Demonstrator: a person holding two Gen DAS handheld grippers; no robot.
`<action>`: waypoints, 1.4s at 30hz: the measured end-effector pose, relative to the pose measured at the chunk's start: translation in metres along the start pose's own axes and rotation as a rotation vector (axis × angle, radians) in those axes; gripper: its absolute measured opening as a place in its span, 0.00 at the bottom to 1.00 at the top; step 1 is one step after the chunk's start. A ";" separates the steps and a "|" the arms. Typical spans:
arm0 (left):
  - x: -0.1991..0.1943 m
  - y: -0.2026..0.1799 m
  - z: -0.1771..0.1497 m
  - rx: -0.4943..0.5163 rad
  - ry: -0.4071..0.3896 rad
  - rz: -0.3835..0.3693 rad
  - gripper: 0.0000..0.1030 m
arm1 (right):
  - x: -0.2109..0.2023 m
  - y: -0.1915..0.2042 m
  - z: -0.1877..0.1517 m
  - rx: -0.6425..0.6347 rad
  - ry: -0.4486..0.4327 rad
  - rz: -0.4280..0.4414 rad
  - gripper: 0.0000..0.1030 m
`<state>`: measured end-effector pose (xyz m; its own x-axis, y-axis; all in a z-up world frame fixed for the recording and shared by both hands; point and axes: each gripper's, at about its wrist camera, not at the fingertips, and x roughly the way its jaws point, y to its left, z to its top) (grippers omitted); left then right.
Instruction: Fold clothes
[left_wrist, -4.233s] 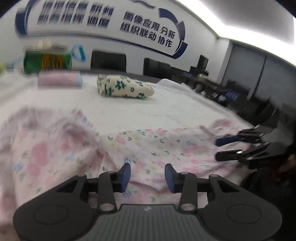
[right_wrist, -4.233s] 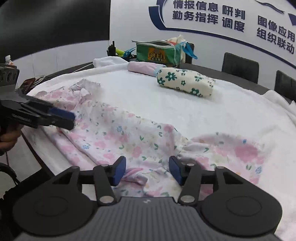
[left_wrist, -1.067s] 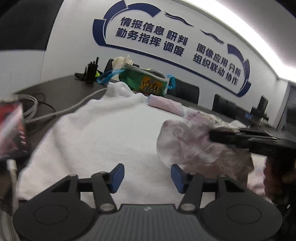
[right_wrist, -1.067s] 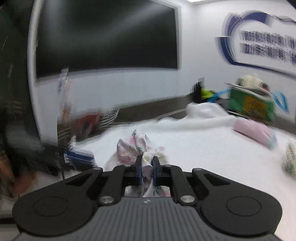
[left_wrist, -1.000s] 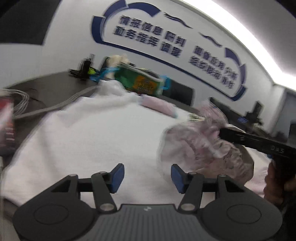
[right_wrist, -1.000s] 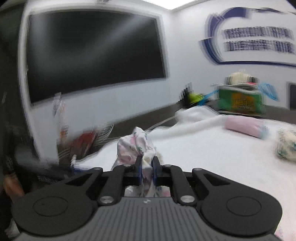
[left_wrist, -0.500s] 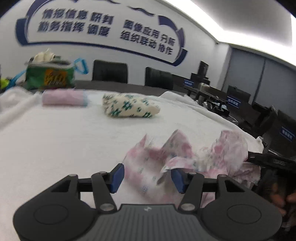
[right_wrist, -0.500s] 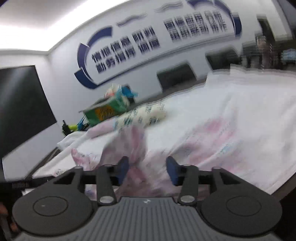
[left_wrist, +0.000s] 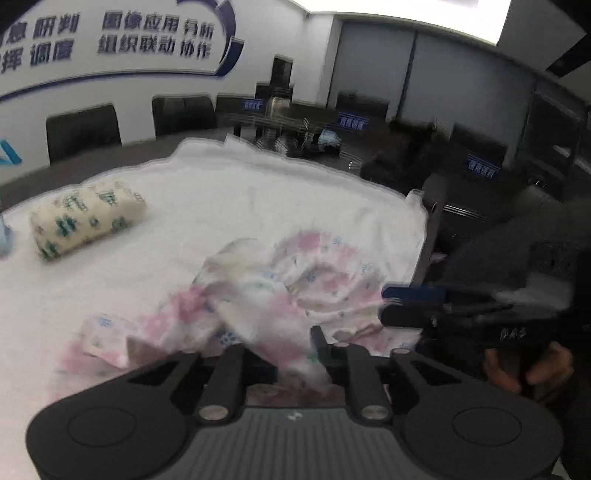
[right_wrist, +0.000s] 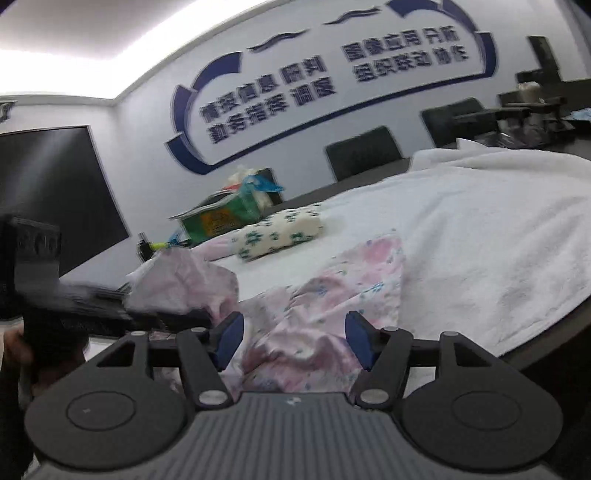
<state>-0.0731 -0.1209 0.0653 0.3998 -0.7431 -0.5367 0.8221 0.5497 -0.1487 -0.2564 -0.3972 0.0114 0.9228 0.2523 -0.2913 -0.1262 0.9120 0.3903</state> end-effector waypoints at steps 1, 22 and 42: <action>-0.017 0.014 0.002 -0.015 -0.033 0.047 0.53 | -0.006 0.001 0.000 -0.010 0.008 0.027 0.60; 0.038 0.068 -0.032 0.061 0.120 0.114 0.08 | 0.090 0.052 0.017 -0.167 0.189 -0.312 0.10; -0.078 0.078 -0.090 -0.370 -0.119 0.816 0.13 | 0.317 0.236 0.069 -0.755 0.340 0.231 0.13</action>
<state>-0.0768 0.0143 0.0213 0.8578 -0.0916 -0.5058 0.0897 0.9956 -0.0282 0.0315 -0.1243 0.0711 0.6999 0.4316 -0.5690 -0.6174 0.7662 -0.1782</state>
